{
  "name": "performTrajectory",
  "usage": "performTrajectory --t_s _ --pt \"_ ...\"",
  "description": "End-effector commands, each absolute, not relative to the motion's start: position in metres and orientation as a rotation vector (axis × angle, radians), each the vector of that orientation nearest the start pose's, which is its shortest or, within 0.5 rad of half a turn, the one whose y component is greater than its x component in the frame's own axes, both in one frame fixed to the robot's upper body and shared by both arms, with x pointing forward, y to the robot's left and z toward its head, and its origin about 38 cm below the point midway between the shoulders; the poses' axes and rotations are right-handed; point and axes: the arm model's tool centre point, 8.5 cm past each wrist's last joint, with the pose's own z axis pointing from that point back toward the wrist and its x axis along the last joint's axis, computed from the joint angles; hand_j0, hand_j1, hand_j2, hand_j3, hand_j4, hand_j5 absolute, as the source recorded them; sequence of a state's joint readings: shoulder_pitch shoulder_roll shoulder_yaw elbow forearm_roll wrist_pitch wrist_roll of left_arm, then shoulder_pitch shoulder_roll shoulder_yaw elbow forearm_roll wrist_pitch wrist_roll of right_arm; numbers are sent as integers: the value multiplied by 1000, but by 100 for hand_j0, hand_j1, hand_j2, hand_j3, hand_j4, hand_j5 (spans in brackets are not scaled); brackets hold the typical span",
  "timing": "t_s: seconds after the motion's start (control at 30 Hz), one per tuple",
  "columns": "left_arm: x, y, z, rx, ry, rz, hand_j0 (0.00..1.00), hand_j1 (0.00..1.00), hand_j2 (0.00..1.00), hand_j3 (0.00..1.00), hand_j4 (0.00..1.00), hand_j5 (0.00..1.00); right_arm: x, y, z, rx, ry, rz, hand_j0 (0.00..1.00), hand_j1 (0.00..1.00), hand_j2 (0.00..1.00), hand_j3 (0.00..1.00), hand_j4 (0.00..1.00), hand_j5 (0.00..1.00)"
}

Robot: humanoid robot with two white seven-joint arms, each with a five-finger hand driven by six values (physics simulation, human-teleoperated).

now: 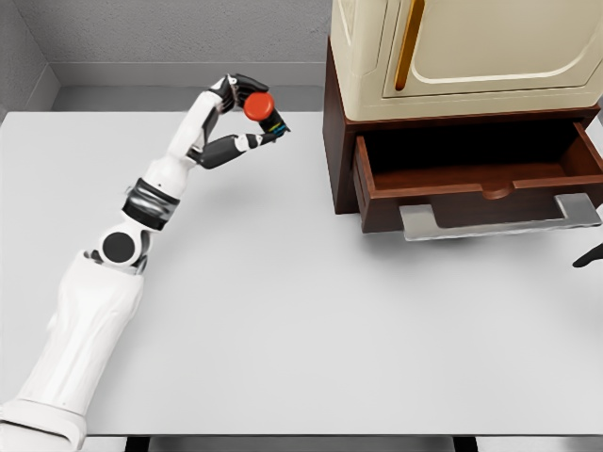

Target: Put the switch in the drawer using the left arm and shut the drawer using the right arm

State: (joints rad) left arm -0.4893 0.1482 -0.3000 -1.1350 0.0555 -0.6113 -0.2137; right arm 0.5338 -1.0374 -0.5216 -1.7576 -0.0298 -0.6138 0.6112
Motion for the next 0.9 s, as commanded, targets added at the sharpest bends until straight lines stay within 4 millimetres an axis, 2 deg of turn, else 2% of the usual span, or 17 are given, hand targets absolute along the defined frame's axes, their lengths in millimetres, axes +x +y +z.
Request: performTrajectory --t_s 0.0,0.3,0.4,0.47,0.53,0.73,0.87 --pt "471 175 164 -193 -2124 -669 38 38 38 38 38 38 261 -468 250 -384 -1369 1634 71 71 71 71 71 71" --pt "461 153 180 -255 -2182 -701 38 38 38 38 38 38 261 -468 250 -384 -1369 1634 71 71 71 71 71 71" --pt "458 147 180 -271 -2183 -718 38 38 38 38 38 38 261 -468 250 -384 -1369 1634 71 71 71 71 71 71" --pt "454 144 189 -280 -2214 -722 38 38 38 38 38 38 261 -468 250 -384 -1369 1634 71 71 71 71 71 71" --pt "446 143 186 -291 -2215 -718 38 38 38 38 38 38 261 -468 250 -384 -1369 1634 71 71 71 71 71 71" --pt "432 138 193 -314 -2256 -721 38 38 38 38 38 38 262 -469 254 -396 -1373 1633 71 71 71 71 71 71" --pt "421 128 195 -310 -2270 -780 38 38 38 38 38 38 262 -469 253 -394 -1373 1632 71 71 71 71 71 71"
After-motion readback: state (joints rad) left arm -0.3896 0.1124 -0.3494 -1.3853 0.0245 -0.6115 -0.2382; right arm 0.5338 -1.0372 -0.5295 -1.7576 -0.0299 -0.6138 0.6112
